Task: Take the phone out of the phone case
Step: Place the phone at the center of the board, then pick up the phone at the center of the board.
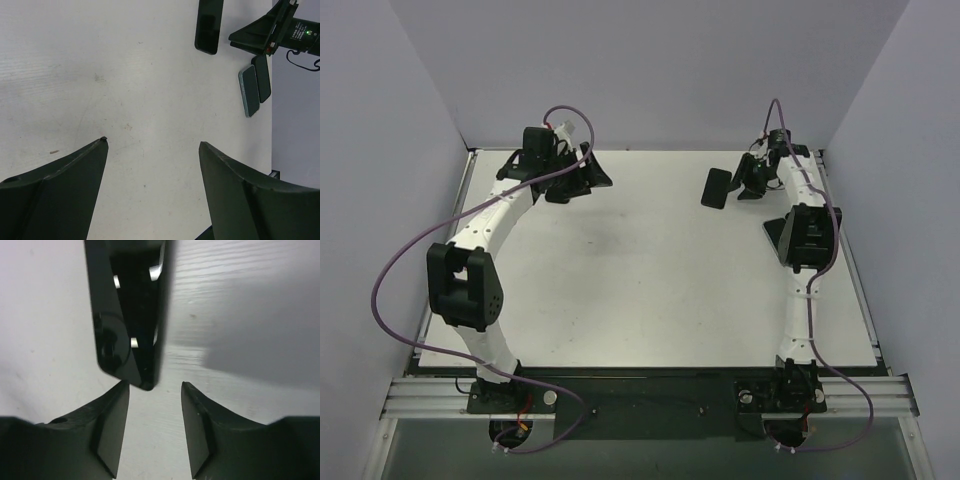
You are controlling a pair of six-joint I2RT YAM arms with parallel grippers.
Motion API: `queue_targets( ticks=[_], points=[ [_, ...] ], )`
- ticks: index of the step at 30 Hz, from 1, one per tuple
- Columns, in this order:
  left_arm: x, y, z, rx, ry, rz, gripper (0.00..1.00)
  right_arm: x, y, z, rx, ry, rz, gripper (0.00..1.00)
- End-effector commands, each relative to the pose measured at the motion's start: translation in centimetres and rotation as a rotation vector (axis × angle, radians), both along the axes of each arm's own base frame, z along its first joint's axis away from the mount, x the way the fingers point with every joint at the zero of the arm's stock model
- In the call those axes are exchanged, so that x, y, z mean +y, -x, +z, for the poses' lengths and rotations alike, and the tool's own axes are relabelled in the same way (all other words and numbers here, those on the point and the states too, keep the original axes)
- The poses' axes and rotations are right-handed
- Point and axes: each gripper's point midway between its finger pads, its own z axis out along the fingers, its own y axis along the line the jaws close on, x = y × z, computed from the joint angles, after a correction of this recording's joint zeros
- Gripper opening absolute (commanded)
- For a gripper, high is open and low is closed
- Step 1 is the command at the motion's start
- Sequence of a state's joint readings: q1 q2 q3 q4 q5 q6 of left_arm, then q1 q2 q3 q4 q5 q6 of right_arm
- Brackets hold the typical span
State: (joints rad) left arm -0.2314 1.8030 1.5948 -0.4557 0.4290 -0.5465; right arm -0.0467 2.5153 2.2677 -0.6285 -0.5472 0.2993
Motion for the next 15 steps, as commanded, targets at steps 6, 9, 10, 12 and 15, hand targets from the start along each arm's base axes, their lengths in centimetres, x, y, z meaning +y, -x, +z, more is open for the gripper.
queue_targets(
  ticks=[6, 9, 10, 12, 15],
  points=[
    [-0.2, -0.3, 2.4, -0.071, 0.06, -0.019, 0.84, -11.3, 3.7, 5.3, 0.031, 0.469, -0.32, 0.56],
    [-0.6, -0.2, 2.4, -0.062, 0.082, -0.028, 0.84, -13.3, 7.2, 4.2, 0.081, 0.534, -0.398, 0.58],
    [-0.8, -0.1, 2.4, -0.064, 0.093, -0.038, 0.84, -14.4, 7.8, 5.4, 0.061, 0.548, -0.442, 0.59],
    [-1.2, 0.0, 2.6, -0.064, 0.117, -0.05, 0.84, -15.2, 10.1, 4.1, 0.096, 0.54, -0.469, 0.59],
    [-1.5, 0.1, 2.8, -0.062, 0.14, -0.057, 0.84, -15.7, 11.6, 3.9, 0.096, 0.518, -0.49, 0.59]
  ],
)
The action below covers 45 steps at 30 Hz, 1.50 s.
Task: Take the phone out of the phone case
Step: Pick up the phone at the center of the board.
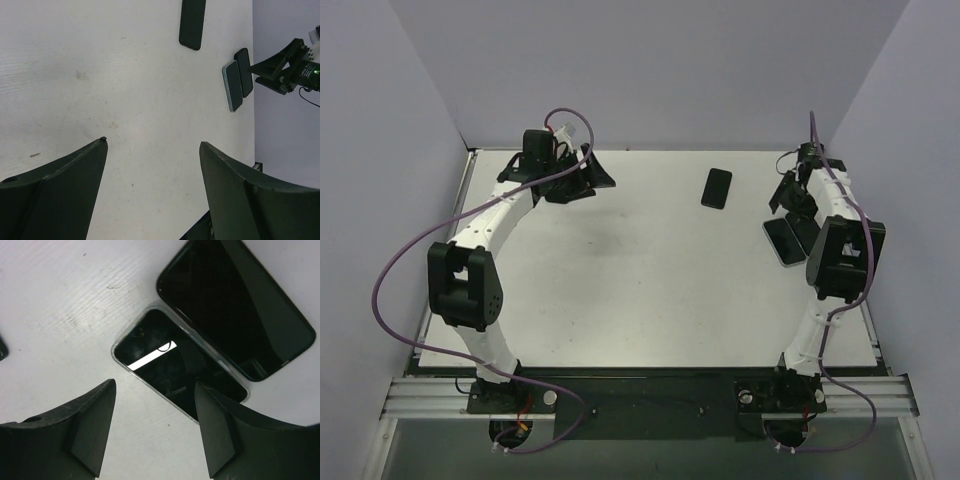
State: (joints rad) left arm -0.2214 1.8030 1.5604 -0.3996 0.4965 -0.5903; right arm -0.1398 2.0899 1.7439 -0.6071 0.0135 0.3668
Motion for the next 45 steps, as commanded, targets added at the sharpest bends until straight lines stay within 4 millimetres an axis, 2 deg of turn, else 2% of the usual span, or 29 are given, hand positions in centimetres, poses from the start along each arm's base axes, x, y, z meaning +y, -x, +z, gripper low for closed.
queue_targets(
  ticks=[1, 5, 9, 10, 17, 22, 25, 27, 29, 34, 38, 42, 44, 45],
  points=[
    [-1.0, 0.0, 2.7, -0.075, 0.072, -0.039, 0.84, -3.0, 1.9, 1.0, -0.044, 0.054, -0.092, 0.6],
    [-1.1, 0.0, 2.8, -0.075, 0.083, -0.046, 0.84, -3.5, 3.5, -0.7, 0.005, 0.023, -0.092, 0.6],
    [-1.3, 0.0, 2.5, -0.063, 0.096, -0.05, 0.84, -4.2, 5.1, -1.5, 0.018, 0.03, -0.112, 0.61],
    [-1.5, 0.1, 2.5, -0.062, 0.105, -0.059, 0.84, -4.5, 5.4, -1.3, 0.009, 0.023, -0.121, 0.86],
    [-1.7, 0.2, 2.8, -0.064, 0.13, -0.062, 0.83, -4.4, 6.7, -3.5, -0.068, -0.157, -0.228, 0.88],
    [-1.9, 0.4, 3.0, -0.065, 0.133, -0.067, 0.83, -4.1, 5.6, -4.9, -0.121, -0.282, -0.266, 0.89],
    [-2.0, 0.4, 3.0, -0.063, 0.14, -0.074, 0.83, -3.6, 4.7, -5.7, -0.142, -0.365, -0.249, 0.9],
    [-2.0, 0.3, 3.1, -0.067, 0.142, -0.073, 0.83, -3.3, 4.2, -5.7, -0.15, -0.387, -0.235, 0.89],
    [-2.0, 0.4, 3.1, -0.067, 0.148, -0.077, 0.83, -2.3, 3.9, -5.6, -0.169, -0.43, -0.223, 0.89],
    [-1.9, 0.4, 3.4, -0.07, 0.157, -0.075, 0.83, 1.1, 5.3, -5.1, -0.212, -0.502, -0.231, 0.88],
    [-2.1, 0.4, 3.4, -0.066, 0.171, -0.076, 0.83, 3.0, 7.3, -5.1, -0.17, -0.467, -0.171, 0.88],
    [-2.1, 0.5, 3.4, -0.065, 0.181, -0.08, 0.83, 2.7, 9.3, -6.0, -0.015, -0.287, -0.061, 0.89],
    [-2.1, 0.4, 3.2, -0.062, 0.178, -0.077, 0.83, 2.7, 9.9, -6.7, 0.065, -0.204, -0.001, 0.89],
    [-2.1, 0.4, 3.2, -0.063, 0.176, -0.077, 0.83, 2.6, 9.8, -6.4, 0.086, -0.18, 0.022, 0.9]
  ],
)
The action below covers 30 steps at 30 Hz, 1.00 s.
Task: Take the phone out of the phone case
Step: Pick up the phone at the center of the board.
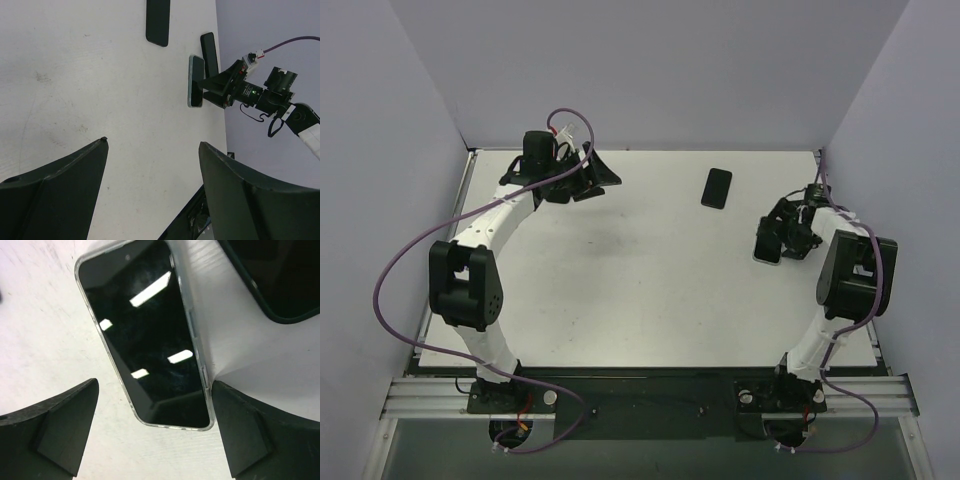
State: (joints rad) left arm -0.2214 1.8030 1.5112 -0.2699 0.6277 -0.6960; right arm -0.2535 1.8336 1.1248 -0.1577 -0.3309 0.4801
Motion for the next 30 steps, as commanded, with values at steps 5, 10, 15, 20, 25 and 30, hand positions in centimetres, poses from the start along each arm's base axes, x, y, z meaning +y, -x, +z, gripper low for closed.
queue_targets(
  ticks=[5, 10, 15, 20, 25, 30],
  points=[
    [-0.2, -0.2, 1.6, -0.063, 0.028, -0.015, 0.83, 0.0, 2.1, -1.7, 0.292, 0.258, 0.173, 0.92],
    [-0.1, -0.1, 1.8, -0.066, 0.027, -0.012, 0.8, 0.4, 2.4, -2.3, 0.413, 0.275, 0.213, 0.93],
    [0.2, 0.0, 2.7, -0.092, 0.019, -0.001, 0.79, 0.6, 2.6, -2.8, 0.479, 0.256, 0.257, 0.91],
    [0.1, 0.0, 2.7, -0.09, 0.022, -0.004, 0.79, 1.0, 2.3, -3.1, 0.497, 0.214, 0.283, 0.58],
    [0.1, 0.1, 2.8, -0.091, 0.025, -0.006, 0.79, 2.7, 2.0, -2.1, 0.446, 0.186, 0.311, 0.26],
    [-1.1, 0.5, 2.3, -0.072, 0.068, -0.047, 0.79, 6.4, 1.5, -0.1, 0.205, 0.034, 0.244, 0.0]
  ],
)
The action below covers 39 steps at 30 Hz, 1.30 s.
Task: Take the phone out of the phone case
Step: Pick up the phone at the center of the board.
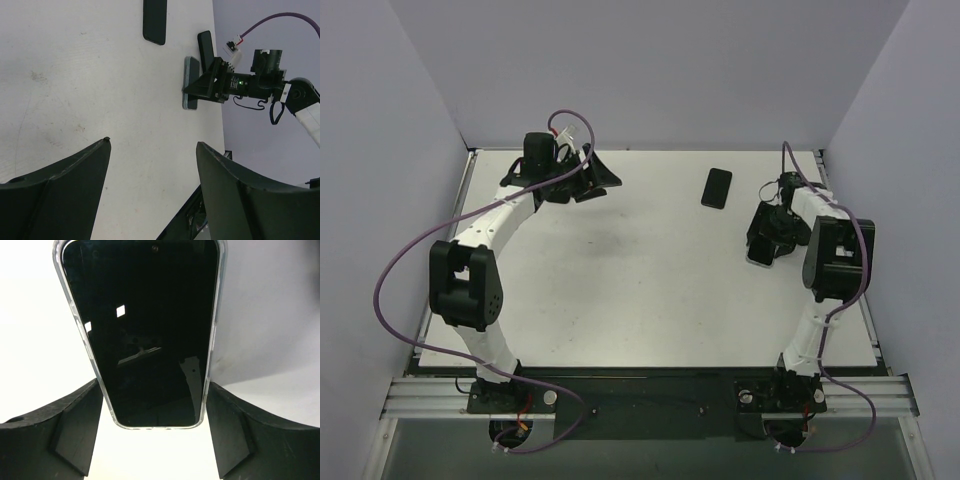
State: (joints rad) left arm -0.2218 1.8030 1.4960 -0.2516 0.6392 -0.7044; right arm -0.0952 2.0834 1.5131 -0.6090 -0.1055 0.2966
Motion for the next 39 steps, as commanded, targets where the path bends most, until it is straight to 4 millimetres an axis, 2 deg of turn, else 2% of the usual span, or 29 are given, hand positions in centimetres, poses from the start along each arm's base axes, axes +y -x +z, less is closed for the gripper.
queue_targets(
  ticks=[1, 5, 10, 11, 12, 13, 16, 17, 18, 21, 23, 26, 31, 33, 37, 39],
  points=[
    [-1.2, 0.4, 2.3, -0.062, 0.068, -0.044, 0.79, 5.5, 1.0, 1.7, -0.144, -0.237, -0.036, 0.0],
    [-2.3, 0.8, 1.8, -0.052, 0.096, -0.07, 0.79, 7.3, 1.4, 3.4, -0.362, -0.312, -0.071, 0.0],
    [-4.9, 2.1, 1.3, -0.03, 0.14, -0.134, 0.8, 9.6, 2.6, 5.5, -0.571, -0.409, -0.045, 0.0],
    [-5.5, 2.5, 1.1, -0.015, 0.16, -0.148, 0.8, 10.4, 3.3, 5.3, -0.569, -0.417, -0.022, 0.0],
    [-6.4, 2.8, 1.5, -0.039, 0.18, -0.172, 0.8, 12.0, 3.5, 6.1, -0.596, -0.426, 0.038, 0.0],
    [-7.1, 3.1, 1.2, -0.03, 0.188, -0.181, 0.81, 12.5, 3.9, 6.1, -0.602, -0.423, 0.058, 0.0],
    [-9.7, 4.8, 0.5, -0.043, 0.141, -0.239, 0.82, 15.3, 4.2, 8.5, -0.685, -0.42, 0.14, 0.0],
    [-10.0, 4.8, 0.4, -0.054, 0.124, -0.231, 0.82, 16.0, 4.2, 9.2, -0.702, -0.426, 0.149, 0.0],
    [-10.8, 6.1, -0.2, -0.035, 0.104, -0.255, 0.81, 17.1, 4.2, 10.1, -0.728, -0.445, 0.158, 0.0],
    [-12.4, 7.3, -1.0, -0.048, 0.047, -0.275, 0.79, 19.8, 4.5, 12.6, -0.794, -0.48, 0.197, 0.0],
    [-12.5, 7.5, -1.9, -0.042, -0.005, -0.272, 0.77, 21.2, 4.9, 13.7, -0.818, -0.468, 0.227, 0.0],
    [-12.4, 7.5, -2.0, -0.064, -0.041, -0.262, 0.78, 23.6, 5.6, 14.7, -0.824, -0.49, 0.273, 0.0],
    [-12.9, 8.0, -2.9, -0.052, -0.071, -0.281, 0.79, 25.7, 6.1, 16.7, -0.859, -0.502, 0.313, 0.0],
    [-12.9, 8.0, -3.3, -0.045, -0.086, -0.282, 0.76, 26.6, 6.4, 17.3, -0.86, -0.519, 0.332, 0.0],
    [-13.1, 8.1, -3.3, -0.04, -0.072, -0.293, 0.61, 28.3, 7.3, 18.4, -0.868, -0.535, 0.378, 0.0],
    [-13.3, 8.3, -2.8, -0.047, -0.056, -0.303, 0.5, 28.8, 7.8, 18.8, -0.863, -0.536, 0.397, 0.0]
  ],
)
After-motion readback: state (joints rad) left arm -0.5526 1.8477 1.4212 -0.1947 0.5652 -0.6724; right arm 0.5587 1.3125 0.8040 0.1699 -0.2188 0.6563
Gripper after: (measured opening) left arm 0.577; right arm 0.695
